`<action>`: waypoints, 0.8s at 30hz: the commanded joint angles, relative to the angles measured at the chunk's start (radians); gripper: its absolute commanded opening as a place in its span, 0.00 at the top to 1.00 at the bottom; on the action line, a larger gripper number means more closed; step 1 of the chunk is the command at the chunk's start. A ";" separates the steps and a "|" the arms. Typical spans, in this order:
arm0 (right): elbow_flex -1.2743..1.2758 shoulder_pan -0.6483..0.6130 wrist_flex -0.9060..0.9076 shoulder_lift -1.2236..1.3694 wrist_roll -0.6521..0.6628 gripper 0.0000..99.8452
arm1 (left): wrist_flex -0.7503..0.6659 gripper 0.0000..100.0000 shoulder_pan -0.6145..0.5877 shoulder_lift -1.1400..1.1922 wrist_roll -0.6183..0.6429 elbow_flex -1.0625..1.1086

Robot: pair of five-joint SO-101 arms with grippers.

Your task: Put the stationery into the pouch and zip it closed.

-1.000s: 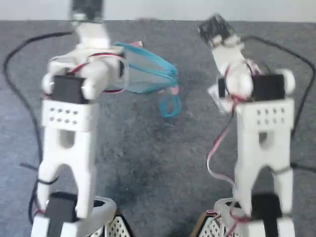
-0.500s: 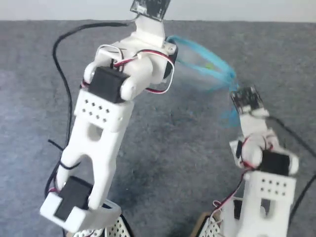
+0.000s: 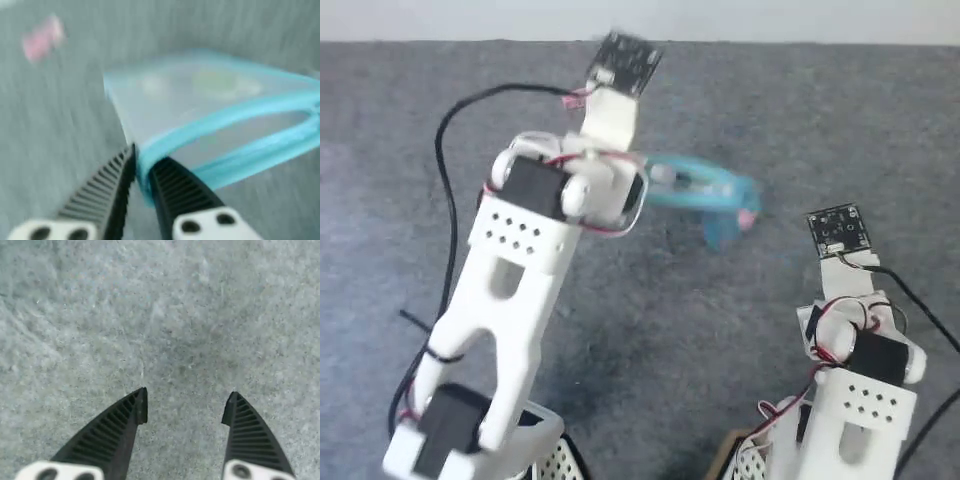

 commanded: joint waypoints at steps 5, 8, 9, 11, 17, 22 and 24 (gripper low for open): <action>0.002 0.013 0.007 -0.015 0.012 0.75 | 0.120 0.91 -0.054 -0.153 -0.141 0.306; 0.002 0.012 0.007 -0.015 0.012 0.75 | 0.147 0.86 -0.110 -0.203 -0.175 0.367; 0.002 0.012 0.007 -0.015 0.012 0.75 | 0.155 0.85 -0.140 -0.218 -0.199 0.374; 0.003 0.012 0.007 -0.015 0.012 0.75 | 0.161 0.84 -0.199 -0.253 -0.255 0.374; 0.017 0.005 -0.004 -0.015 0.012 0.75 | 0.161 0.83 -0.310 -0.376 -0.413 0.378; 0.017 0.005 -0.005 -0.015 0.012 0.75 | 0.241 0.82 -0.252 -0.442 -0.445 0.407; 0.017 0.005 -0.005 -0.015 0.012 0.75 | 0.245 0.77 -0.238 -0.454 -0.445 0.429</action>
